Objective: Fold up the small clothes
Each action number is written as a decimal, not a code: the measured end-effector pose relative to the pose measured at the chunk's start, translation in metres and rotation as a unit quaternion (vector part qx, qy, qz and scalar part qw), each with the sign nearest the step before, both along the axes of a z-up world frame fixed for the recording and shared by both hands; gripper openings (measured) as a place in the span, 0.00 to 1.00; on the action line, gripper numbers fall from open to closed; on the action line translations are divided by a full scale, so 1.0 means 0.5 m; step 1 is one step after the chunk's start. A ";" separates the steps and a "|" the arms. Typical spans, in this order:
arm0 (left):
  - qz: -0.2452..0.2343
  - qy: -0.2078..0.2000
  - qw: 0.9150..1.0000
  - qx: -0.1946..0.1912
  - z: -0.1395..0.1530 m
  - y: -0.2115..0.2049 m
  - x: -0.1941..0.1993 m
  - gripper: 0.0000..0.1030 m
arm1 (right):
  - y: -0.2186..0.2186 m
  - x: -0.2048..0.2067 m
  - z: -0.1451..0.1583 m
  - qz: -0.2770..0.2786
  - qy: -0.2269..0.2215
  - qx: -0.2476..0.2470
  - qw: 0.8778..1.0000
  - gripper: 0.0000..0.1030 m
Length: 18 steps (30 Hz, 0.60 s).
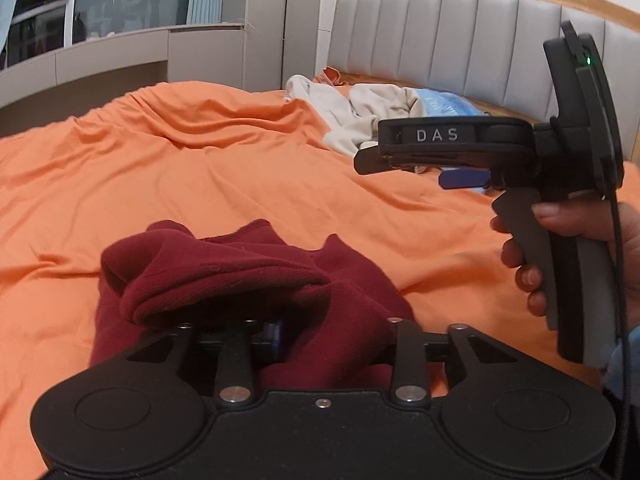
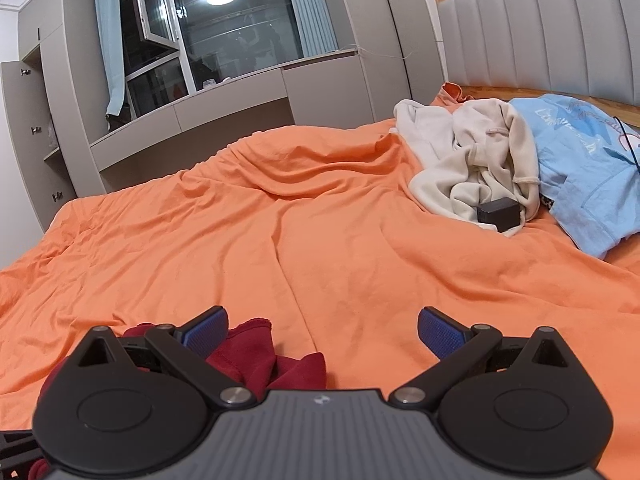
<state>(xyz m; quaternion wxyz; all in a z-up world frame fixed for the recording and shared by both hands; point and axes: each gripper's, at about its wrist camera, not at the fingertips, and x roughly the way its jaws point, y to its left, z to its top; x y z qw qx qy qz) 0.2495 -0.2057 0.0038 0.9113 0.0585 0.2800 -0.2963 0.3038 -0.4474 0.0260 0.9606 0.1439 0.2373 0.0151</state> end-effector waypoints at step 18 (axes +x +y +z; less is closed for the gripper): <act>-0.051 -0.006 0.996 0.068 -0.033 -0.074 0.006 0.58 | -0.030 -0.005 -0.005 -0.017 0.005 0.020 1.000 1.00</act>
